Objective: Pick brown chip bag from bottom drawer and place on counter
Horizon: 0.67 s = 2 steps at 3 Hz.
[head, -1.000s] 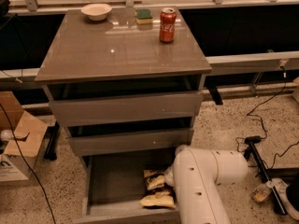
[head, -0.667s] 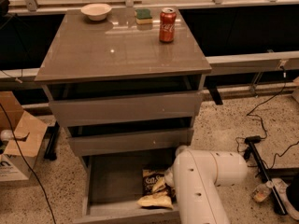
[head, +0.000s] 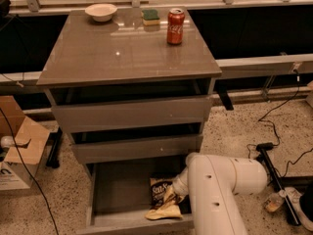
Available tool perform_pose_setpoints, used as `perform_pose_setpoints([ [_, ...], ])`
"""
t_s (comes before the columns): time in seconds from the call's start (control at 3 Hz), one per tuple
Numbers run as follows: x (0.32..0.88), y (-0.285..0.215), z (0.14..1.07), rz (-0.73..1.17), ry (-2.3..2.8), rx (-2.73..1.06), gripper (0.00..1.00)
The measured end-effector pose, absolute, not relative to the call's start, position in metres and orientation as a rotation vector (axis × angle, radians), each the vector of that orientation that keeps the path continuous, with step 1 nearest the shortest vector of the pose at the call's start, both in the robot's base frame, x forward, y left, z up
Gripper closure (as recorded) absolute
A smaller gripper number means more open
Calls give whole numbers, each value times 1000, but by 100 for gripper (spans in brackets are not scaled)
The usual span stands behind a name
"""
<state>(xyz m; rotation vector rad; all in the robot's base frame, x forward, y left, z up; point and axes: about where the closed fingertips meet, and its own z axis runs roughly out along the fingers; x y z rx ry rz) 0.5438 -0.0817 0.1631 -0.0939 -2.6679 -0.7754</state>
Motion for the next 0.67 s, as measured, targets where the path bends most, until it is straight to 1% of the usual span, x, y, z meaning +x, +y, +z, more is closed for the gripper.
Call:
perform_pose_setpoints([
  [0.33,550,-83,206,-865,-2770,-66,100],
  [0.67,548,-89,255,-964,-2869,-52,100],
])
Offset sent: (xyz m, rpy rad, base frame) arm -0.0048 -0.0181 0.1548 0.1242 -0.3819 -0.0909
